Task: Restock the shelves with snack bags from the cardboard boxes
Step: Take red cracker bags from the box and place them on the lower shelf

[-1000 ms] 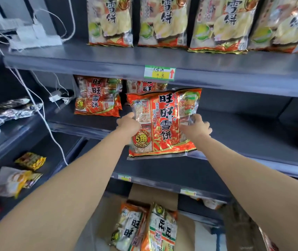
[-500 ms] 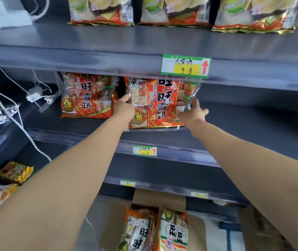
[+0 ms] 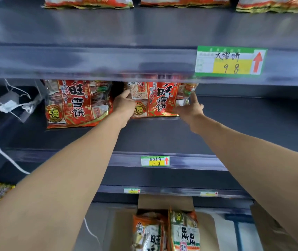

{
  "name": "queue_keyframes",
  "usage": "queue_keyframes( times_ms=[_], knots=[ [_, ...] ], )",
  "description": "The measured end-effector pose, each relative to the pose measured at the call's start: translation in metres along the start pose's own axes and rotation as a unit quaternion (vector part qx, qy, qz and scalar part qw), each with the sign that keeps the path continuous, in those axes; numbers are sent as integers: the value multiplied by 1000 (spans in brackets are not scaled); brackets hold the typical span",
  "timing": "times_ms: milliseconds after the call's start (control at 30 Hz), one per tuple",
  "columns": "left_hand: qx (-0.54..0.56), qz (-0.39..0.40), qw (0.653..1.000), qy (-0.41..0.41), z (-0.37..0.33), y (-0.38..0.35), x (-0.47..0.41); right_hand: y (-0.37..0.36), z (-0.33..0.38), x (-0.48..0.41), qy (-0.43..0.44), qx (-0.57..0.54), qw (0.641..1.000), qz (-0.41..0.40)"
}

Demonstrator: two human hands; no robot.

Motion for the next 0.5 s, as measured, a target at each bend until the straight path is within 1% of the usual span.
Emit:
queue_keyframes(
  times_ms=[67,167,267,367,500],
  knots=[
    [-1,18,1000,5,4,0,-6,-14,-1,-1,2,18,1000,23],
    [7,34,999,15,14,-2,-11,-26,-5,1,-20,30,999,36],
    [12,36,999,15,13,-3,-17,-29,-3,-2,-24,10,999,25],
    [11,12,1000,10,11,-1,-22,-31,3,-1,-7,-19,1000,6],
    [-9,21,1000,12,13,0,-20,-35,7,1,13,29,999,9]
  ],
)
Point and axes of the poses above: each hand's wrist, its own x-axis away from the middle knuckle, its own y-axis out of the back of the hand, z = x × y, the point moved 3 cm from there along -x, towards the middle knuckle, and after that the axes turned 11 degrees about -z, right-handed, at the moved point
